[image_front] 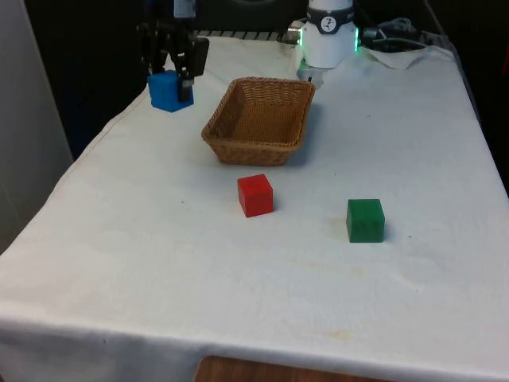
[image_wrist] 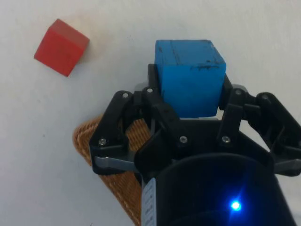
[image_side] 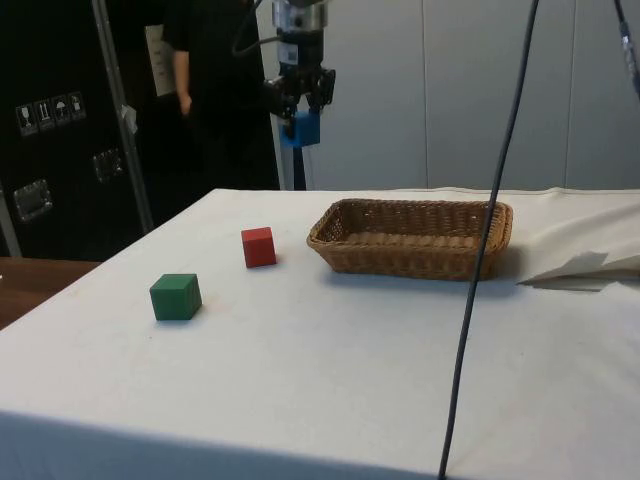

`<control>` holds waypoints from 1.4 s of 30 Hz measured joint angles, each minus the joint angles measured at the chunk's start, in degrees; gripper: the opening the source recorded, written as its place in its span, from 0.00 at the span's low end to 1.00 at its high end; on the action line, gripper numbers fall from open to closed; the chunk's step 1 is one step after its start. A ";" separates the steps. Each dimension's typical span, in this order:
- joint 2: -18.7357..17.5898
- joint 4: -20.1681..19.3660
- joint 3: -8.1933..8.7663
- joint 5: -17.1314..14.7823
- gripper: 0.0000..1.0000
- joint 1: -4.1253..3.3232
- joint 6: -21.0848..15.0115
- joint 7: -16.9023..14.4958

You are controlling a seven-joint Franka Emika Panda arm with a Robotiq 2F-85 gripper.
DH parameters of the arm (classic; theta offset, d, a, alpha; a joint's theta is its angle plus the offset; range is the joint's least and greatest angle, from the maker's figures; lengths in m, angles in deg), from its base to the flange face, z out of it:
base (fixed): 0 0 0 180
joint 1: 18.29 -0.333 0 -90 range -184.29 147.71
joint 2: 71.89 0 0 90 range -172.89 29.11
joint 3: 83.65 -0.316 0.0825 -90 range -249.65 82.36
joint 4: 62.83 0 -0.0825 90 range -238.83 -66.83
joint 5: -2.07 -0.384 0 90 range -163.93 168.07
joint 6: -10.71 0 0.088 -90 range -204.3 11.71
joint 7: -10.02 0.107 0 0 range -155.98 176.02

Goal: Pick up the blue cube and place it into the basket.

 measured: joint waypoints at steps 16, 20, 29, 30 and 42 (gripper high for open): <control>8.71 -8.19 -0.17 2.18 0.03 -0.57 -0.06 0.00; 10.08 -9.57 -0.23 2.58 0.03 -0.69 -0.11 0.00; 14.84 -14.78 -0.74 4.24 0.03 -0.74 -0.34 0.06; 14.84 -14.78 -0.74 4.24 0.03 -0.74 -0.34 0.06; 19.14 -20.40 -0.80 5.50 0.03 -0.74 -1.20 -0.23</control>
